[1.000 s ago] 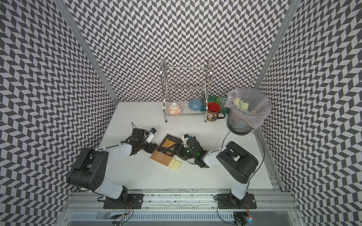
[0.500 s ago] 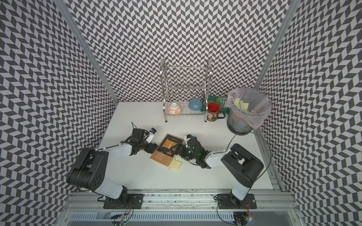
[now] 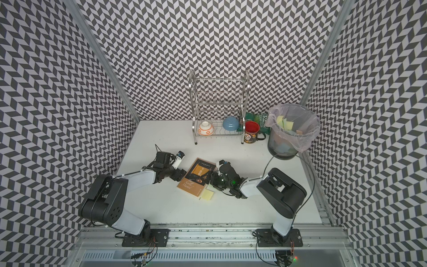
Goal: Peel off the used sticky note
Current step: Open the book at the center of the board.
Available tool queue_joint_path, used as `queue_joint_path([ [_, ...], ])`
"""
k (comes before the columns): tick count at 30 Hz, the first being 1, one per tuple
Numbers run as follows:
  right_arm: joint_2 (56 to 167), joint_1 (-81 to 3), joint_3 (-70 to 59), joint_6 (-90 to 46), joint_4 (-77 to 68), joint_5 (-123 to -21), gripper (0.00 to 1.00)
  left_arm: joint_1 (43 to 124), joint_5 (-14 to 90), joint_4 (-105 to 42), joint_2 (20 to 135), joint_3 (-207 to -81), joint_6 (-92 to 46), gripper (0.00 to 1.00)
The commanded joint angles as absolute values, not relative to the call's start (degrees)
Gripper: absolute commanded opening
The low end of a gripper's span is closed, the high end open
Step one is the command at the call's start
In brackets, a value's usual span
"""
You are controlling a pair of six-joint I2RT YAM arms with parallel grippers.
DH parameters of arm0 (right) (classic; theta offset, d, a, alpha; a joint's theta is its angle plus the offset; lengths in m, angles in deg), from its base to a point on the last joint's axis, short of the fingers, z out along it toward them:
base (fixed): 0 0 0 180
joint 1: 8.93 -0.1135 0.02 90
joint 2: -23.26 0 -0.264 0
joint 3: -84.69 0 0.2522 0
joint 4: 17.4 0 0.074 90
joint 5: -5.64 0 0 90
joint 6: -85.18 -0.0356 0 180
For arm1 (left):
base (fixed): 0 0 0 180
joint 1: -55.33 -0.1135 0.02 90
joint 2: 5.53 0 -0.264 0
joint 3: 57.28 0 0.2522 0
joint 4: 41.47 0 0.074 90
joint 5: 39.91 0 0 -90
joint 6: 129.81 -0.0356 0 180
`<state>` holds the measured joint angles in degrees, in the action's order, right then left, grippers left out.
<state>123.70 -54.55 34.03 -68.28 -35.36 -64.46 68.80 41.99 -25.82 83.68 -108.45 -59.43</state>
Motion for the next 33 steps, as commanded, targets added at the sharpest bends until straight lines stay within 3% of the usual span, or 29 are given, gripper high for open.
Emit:
queue_joint_path([
  [1,125.0,-55.1,32.1,-67.6,-37.8,-63.7,0.84,69.2,41.9,-21.2,85.5,-107.9,-60.3,0.82],
  [33,121.8,-55.2,29.9,-66.2,-34.2,-63.4,0.84,69.3,41.9,-21.3,85.5,-107.8,-60.2,0.82],
])
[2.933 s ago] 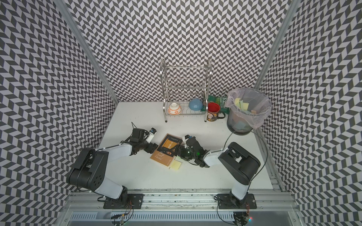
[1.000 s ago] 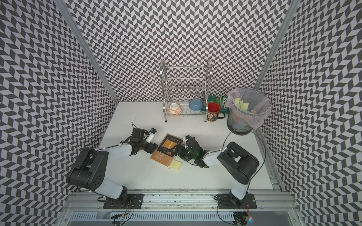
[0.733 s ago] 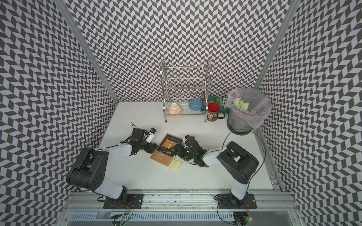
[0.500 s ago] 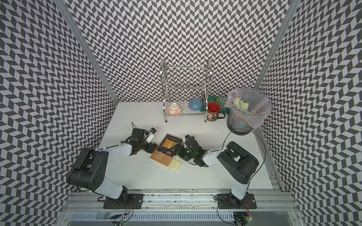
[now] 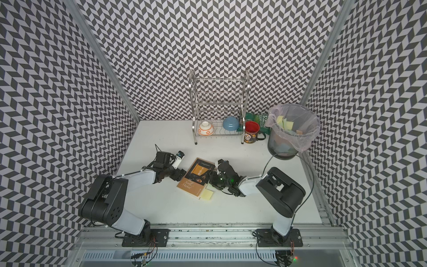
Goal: Peel off the used sticky note
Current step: Open the book at the center of the board.
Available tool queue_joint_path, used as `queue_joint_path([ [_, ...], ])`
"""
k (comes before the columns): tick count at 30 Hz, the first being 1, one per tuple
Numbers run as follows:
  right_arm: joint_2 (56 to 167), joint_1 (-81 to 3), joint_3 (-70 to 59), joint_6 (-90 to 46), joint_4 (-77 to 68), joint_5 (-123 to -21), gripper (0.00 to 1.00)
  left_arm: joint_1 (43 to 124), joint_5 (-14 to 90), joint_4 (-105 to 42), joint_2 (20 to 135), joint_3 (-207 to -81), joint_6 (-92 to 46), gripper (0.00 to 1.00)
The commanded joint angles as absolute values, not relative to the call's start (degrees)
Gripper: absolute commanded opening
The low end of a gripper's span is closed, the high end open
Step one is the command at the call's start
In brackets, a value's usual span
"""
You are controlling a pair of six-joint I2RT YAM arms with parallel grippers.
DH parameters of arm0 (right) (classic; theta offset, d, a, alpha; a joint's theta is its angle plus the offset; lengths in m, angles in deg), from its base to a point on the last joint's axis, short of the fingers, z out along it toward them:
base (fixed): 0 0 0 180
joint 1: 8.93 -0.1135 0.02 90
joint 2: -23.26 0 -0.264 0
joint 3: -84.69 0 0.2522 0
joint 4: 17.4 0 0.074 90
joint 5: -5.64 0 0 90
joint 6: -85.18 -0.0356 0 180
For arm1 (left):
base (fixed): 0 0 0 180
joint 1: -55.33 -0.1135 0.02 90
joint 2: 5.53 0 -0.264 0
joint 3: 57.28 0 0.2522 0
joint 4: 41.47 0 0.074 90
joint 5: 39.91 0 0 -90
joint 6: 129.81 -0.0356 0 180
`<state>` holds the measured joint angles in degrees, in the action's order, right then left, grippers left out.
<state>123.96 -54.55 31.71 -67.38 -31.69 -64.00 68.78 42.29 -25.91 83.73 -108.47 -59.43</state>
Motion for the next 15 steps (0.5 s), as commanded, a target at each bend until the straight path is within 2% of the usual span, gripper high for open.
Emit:
queue_joint_path([
  [1,121.7,-55.2,30.0,-66.1,-34.1,-63.4,0.84,69.2,41.9,-21.2,85.5,-107.8,-60.2,0.82],
  [15,121.0,-55.4,29.5,-65.5,-32.7,-63.8,0.84,69.3,41.9,-21.2,85.4,-107.8,-60.1,0.82],
])
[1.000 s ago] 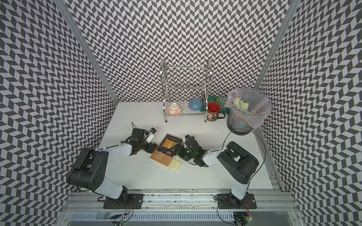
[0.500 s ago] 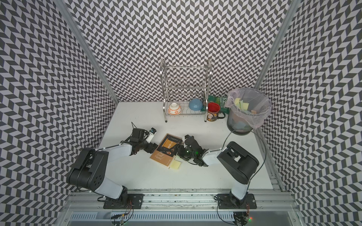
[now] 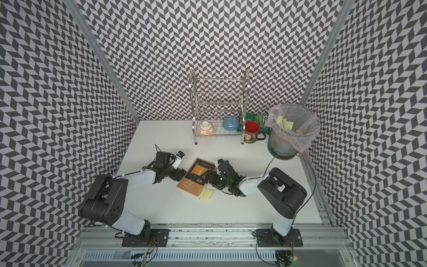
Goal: Peel off the used sticky note
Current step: Open the book at the center of the board.
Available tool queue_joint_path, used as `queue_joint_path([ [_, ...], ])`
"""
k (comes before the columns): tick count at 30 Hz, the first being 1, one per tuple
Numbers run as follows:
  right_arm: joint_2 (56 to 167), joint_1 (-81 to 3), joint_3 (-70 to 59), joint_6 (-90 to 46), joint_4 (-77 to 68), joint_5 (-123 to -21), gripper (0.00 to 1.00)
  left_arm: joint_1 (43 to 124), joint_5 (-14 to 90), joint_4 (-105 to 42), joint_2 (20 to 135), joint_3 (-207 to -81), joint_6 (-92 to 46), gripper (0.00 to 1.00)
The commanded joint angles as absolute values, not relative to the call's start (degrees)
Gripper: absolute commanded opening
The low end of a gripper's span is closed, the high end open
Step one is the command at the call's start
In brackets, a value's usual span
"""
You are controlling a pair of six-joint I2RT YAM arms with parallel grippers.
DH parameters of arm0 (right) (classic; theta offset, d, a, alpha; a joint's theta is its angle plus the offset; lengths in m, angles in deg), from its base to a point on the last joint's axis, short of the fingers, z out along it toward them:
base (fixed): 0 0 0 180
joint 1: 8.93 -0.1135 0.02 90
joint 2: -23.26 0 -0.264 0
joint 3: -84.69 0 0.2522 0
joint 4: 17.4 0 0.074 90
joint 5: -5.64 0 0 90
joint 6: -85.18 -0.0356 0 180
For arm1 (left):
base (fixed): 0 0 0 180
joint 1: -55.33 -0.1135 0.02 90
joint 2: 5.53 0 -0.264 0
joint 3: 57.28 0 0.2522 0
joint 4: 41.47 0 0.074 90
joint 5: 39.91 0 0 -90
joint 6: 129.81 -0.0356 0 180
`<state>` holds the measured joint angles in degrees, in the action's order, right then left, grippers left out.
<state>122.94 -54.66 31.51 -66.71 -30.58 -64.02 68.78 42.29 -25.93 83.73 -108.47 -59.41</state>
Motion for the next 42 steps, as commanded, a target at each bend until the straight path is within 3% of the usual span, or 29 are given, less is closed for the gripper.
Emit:
queue_joint_path([
  [1,121.0,-55.4,29.5,-65.5,-32.5,-63.8,0.84,69.3,41.9,-21.1,85.4,-107.8,-60.2,0.82],
  [42,120.3,-55.4,26.8,-63.7,-29.3,-64.1,0.83,69.3,41.8,-21.3,85.3,-107.6,-60.3,0.82],
])
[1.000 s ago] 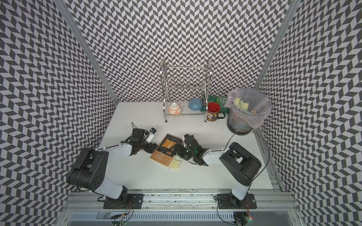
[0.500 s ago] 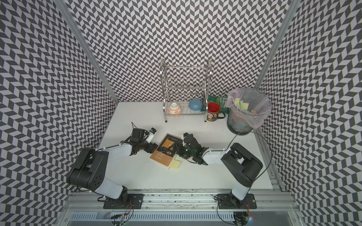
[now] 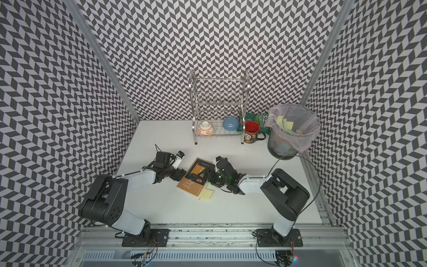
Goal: Peel off the used sticky note
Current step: Open the book at the center of the board.
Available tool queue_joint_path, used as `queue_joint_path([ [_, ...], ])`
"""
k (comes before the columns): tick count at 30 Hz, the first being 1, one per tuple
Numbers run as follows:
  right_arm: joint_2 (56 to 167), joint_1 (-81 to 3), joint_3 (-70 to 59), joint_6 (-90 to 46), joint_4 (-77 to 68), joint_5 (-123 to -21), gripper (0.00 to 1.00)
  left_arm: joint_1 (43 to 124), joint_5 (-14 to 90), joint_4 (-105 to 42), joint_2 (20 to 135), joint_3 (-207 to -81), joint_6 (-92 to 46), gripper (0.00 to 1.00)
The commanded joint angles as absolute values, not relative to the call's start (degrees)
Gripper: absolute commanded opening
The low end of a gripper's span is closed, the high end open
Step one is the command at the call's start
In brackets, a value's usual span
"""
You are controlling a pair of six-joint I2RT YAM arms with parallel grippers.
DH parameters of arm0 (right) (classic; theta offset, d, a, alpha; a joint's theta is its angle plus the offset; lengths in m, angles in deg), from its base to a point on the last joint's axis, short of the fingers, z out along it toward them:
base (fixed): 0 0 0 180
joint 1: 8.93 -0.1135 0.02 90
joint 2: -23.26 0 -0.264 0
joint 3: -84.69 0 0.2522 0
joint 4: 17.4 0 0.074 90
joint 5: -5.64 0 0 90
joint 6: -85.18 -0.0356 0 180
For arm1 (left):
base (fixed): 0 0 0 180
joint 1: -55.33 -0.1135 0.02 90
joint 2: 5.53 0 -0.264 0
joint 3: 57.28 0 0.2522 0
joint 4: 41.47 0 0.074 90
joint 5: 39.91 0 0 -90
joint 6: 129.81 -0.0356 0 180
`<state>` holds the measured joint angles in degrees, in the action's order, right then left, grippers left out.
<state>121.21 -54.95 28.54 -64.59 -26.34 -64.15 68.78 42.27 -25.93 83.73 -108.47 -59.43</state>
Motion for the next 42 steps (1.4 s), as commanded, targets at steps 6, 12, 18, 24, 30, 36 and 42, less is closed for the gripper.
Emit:
queue_joint_path([
  [6,120.5,-55.5,26.5,-63.6,-29.6,-63.5,0.81,69.3,41.8,-21.4,85.3,-107.6,-60.3,0.82],
  [12,120.2,-55.5,26.0,-63.1,-29.3,-63.8,0.81,69.2,41.8,-21.4,85.2,-107.6,-60.3,0.82],
  [18,122.9,-55.5,25.4,-63.1,-30.2,-63.2,0.79,69.3,41.8,-21.3,85.2,-107.6,-60.3,0.82],
  [24,124.8,-55.4,25.6,-64.0,-31.2,-62.4,0.77,69.2,41.8,-21.3,85.0,-107.5,-60.3,0.82],
  [30,126.6,-55.4,26.0,-65.1,-32.7,-62.0,0.75,69.2,41.8,-21.3,84.9,-107.5,-60.4,0.82],
  [36,129.0,-54.6,25.1,-67.2,-35.7,-59.7,0.70,69.2,41.7,-21.2,83.9,-107.5,-60.3,0.82],
  [42,127.8,-54.4,23.3,-67.5,-34.7,-59.5,0.52,69.2,42.7,-18.5,77.6,-108.1,-63.9,0.85],
])
